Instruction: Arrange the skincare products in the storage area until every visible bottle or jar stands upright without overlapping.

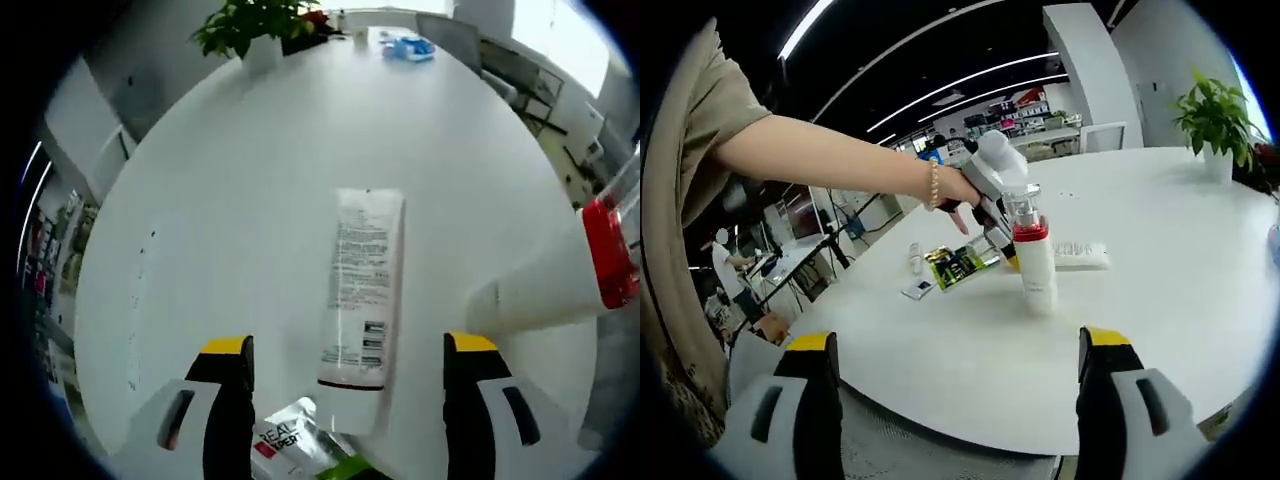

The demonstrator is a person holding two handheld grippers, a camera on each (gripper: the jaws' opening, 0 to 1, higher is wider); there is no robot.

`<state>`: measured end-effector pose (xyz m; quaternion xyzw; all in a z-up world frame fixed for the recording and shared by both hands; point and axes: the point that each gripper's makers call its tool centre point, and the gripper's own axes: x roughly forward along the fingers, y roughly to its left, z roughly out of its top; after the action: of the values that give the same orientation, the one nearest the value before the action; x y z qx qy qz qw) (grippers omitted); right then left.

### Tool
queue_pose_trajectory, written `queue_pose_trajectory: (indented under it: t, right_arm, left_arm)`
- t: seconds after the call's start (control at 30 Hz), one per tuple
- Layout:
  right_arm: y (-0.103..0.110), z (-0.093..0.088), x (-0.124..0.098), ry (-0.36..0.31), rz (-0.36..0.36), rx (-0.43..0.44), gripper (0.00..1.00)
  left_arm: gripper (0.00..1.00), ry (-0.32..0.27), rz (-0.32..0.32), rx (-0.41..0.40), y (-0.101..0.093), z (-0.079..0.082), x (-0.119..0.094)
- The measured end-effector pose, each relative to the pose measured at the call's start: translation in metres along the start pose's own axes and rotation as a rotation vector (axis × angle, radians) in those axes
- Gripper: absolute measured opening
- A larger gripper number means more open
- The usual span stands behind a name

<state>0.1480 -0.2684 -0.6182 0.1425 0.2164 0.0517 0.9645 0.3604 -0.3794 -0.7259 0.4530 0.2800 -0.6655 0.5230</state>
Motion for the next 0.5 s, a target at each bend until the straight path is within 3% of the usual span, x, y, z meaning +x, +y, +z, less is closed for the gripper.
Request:
queue_pose_trajectory:
  t: [0.5]
  right_arm:
    - [-0.002,-0.002,0.0,0.009,0.005,0.017,1.0]
  left_arm:
    - [0.6,0.037,-0.051,0.083,0.0,0.038,0.032]
